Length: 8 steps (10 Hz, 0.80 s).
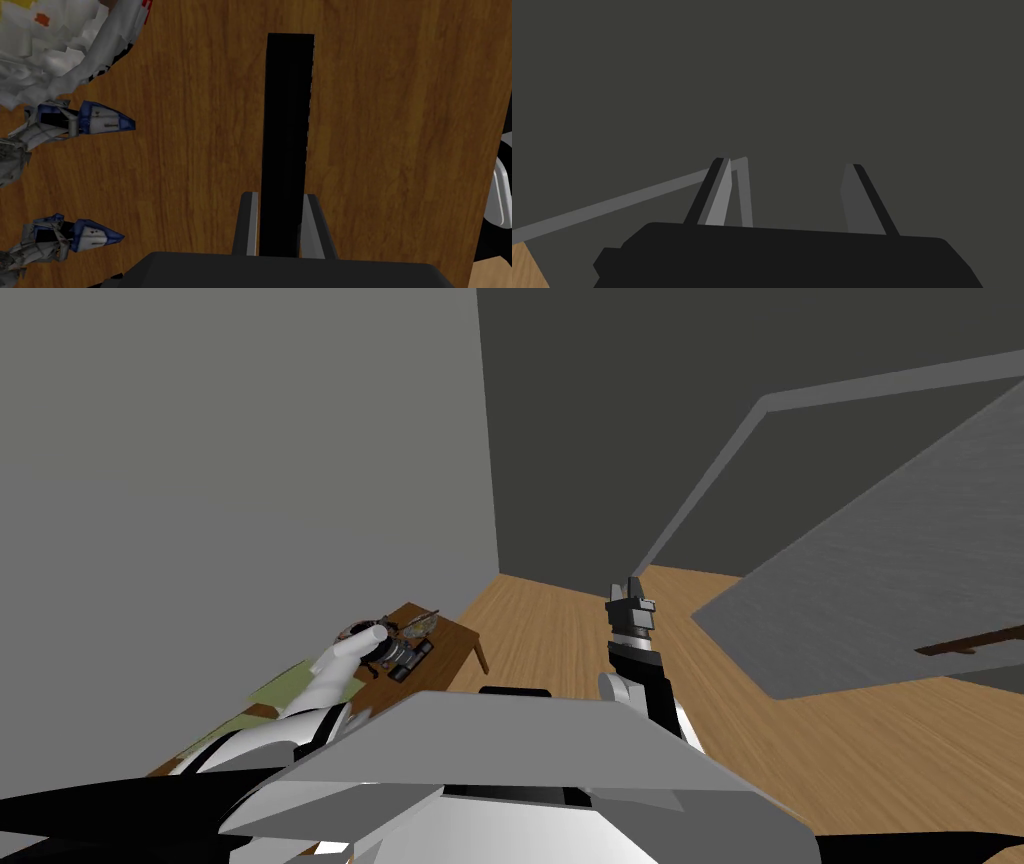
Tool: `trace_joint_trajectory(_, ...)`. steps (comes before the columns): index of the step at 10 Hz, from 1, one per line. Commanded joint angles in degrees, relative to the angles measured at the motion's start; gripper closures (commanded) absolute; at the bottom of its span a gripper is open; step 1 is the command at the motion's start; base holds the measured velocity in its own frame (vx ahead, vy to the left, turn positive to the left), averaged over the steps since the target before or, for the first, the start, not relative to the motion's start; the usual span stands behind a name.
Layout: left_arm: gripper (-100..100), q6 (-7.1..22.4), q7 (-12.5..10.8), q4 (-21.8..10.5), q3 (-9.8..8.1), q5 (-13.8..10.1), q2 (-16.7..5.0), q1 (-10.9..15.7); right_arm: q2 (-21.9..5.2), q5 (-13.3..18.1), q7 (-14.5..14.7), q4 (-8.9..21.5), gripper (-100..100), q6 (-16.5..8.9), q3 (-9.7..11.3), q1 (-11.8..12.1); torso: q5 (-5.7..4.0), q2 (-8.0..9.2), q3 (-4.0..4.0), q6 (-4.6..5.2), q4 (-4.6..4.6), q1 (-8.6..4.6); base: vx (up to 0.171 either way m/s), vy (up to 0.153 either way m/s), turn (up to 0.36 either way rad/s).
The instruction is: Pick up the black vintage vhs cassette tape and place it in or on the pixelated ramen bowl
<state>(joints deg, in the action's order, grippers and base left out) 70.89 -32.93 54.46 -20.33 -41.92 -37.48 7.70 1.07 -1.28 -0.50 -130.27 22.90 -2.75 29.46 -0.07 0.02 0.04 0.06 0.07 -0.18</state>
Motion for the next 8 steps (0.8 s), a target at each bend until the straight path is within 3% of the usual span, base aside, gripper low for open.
trace_joint_trajectory(1, 100, 1.75, -1.02, 0.03, -1.59, -0.36, -1.32, 0.13, 0.00, 0.00, 0.00, 0.00, 0, 0.00, 0.00, 0.00, 0.00, 0.00, 0.00, 0.00, 0.00, 0.00, -0.013, -0.027, -0.171)
trace_joint_trajectory(4, 100, 4.25, -2.58, -0.45, -4.20, -0.88, -3.69, 0.82, 0.00, 0.00, 0.00, 0.00, 0, 0.00, -0.01, 0.01, 0.04, -0.05, -0.04, -0.08, -0.03, 0.15, -0.005, -0.015, -0.170)
trace_joint_trajectory(8, 100, 9.18, -5.11, -0.71, -8.77, -2.40, -8.87, 1.70, 0.00, 0.00, 0.00, 0.00, 0, 0.00, -0.01, 0.01, -0.02, -0.12, -0.05, -0.08, 0.01, 0.06, 0.018, -0.028, -0.219)
